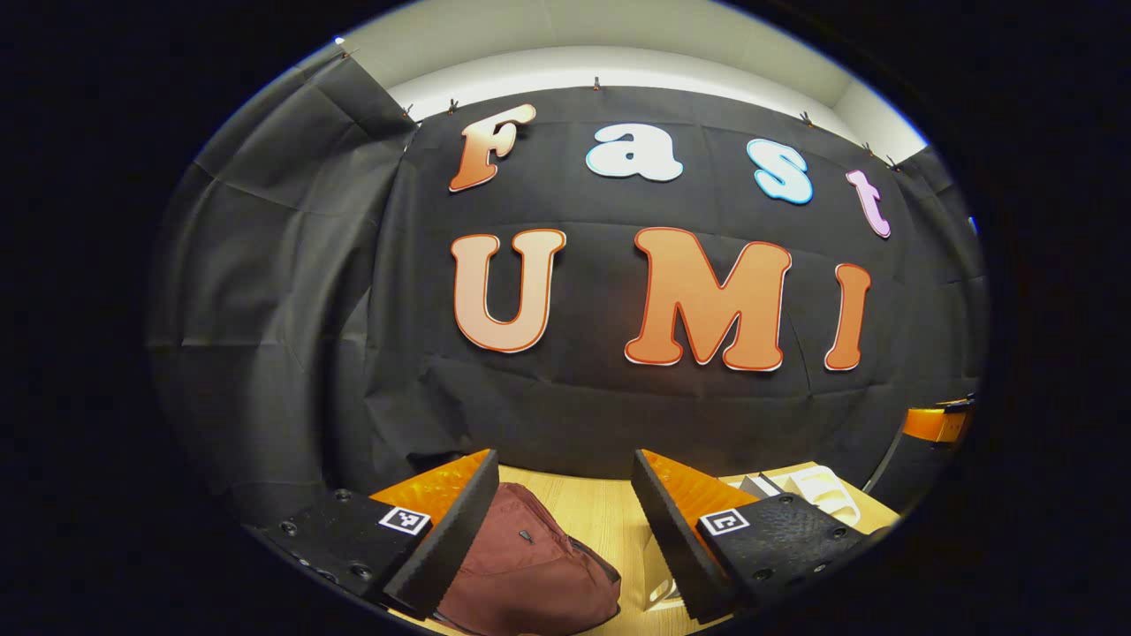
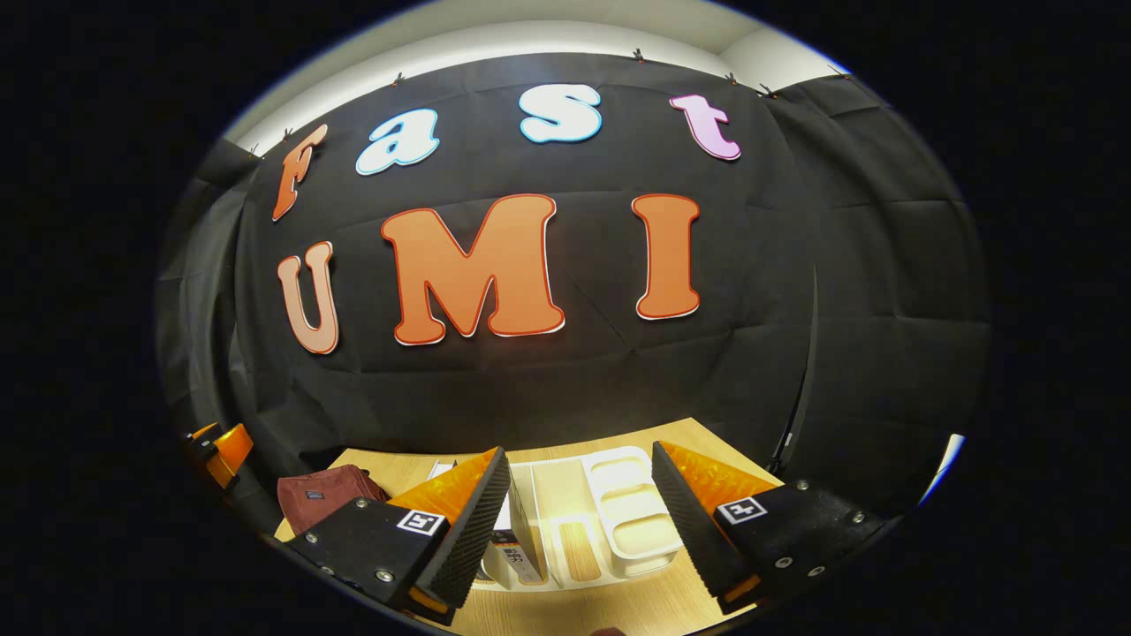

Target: Open the schoolbag, grab two books from the bookshelf and put them into the schoolbag.

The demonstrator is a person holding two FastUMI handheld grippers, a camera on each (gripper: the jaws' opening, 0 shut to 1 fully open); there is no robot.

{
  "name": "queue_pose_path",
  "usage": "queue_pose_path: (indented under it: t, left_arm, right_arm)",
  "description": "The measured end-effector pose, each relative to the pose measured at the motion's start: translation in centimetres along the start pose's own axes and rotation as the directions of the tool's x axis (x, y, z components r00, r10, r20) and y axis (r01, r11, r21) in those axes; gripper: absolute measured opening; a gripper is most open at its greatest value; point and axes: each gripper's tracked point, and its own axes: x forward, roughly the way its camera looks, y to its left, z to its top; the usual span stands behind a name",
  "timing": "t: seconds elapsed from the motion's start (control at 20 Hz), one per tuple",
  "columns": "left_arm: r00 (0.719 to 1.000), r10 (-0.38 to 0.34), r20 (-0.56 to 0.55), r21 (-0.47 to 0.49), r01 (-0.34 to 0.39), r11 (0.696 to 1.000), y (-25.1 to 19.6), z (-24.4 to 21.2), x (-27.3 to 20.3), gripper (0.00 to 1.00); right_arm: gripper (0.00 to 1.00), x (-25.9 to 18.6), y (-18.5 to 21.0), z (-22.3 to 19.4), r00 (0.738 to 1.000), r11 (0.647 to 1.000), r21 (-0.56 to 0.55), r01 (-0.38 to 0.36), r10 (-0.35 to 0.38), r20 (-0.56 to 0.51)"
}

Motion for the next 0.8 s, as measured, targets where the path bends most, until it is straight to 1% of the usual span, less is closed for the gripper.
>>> queue_pose_path:
  t: [0.2,0.5,0.65,0.75,0.8]
  left_arm:
    - [1.0,0.005,-0.017,0.007,-0.005,1.0,0.1,-0.7,-0.1,0.95]
    - [0.998,0.023,-0.061,0.078,-0.018,0.997,0.4,-3.9,-0.3,0.95]
    - [0.994,0.027,-0.109,0.169,-0.008,0.986,0.0,-7.0,-0.6,0.95]
    - [0.99,0.039,-0.139,0.253,-0.003,0.967,0.0,-9.4,-0.7,0.95]
    - [0.986,0.035,-0.161,0.29,0.013,0.957,-0.3,-10.7,-0.9,0.96]
  right_arm:
    - [0.96,-0.2,-0.8,0.0,0.999,0.999,-0.026,0.028,-0.027,0.016]
    - [0.96,-0.4,-1.4,-1.1,1.0,0.998,-0.053,0.026,-0.026,-0.004]
    - [0.96,-0.5,-2.1,-2.0,0.999,0.997,-0.069,0.027,-0.029,-0.026]
    - [0.96,-0.3,-2.5,-2.6,0.999,0.997,-0.074,0.027,-0.03,-0.041]
    - [0.96,-0.3,-2.8,-2.7,0.998,0.997,-0.075,0.028,-0.032,-0.047]
